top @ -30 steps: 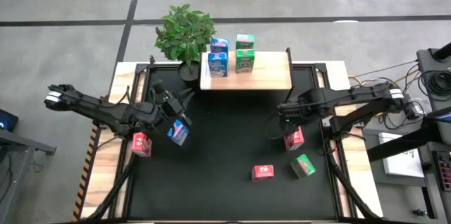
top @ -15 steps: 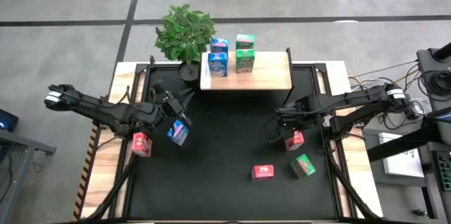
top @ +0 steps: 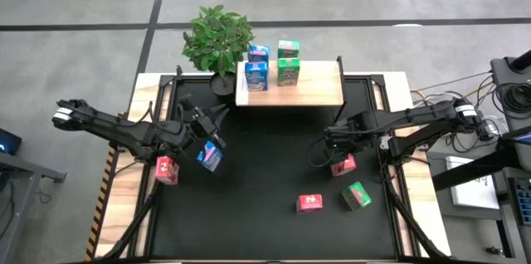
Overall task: Stack cereal on shelf
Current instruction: Put the top right red cereal box on the shelf, aligned with the other red cereal box
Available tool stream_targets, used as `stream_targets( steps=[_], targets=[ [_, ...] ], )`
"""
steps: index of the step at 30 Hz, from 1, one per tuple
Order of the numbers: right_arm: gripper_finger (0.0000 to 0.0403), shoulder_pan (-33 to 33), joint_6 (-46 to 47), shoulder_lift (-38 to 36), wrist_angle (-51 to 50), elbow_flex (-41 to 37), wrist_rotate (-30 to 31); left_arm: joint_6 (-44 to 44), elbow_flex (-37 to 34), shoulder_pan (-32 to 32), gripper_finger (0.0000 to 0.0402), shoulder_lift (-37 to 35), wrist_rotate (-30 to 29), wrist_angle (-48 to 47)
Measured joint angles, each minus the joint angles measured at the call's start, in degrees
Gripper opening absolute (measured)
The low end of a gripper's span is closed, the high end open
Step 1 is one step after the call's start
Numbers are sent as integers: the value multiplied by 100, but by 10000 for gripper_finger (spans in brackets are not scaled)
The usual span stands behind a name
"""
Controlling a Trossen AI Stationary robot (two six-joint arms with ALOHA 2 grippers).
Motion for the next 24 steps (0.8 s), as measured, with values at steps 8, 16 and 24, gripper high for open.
stream_targets(
  steps=[8,16,24],
  targets=[
    [162,0,-285,0,-197,843,2,2,-2,0,54,0,-2,-8],
    [162,-244,-1208,87,-177,2549,913,4,-2,2,54,0,0,-6],
    [162,-1449,-3345,978,-889,4437,1270,41,-4,2,54,0,0,-6]
  ],
)
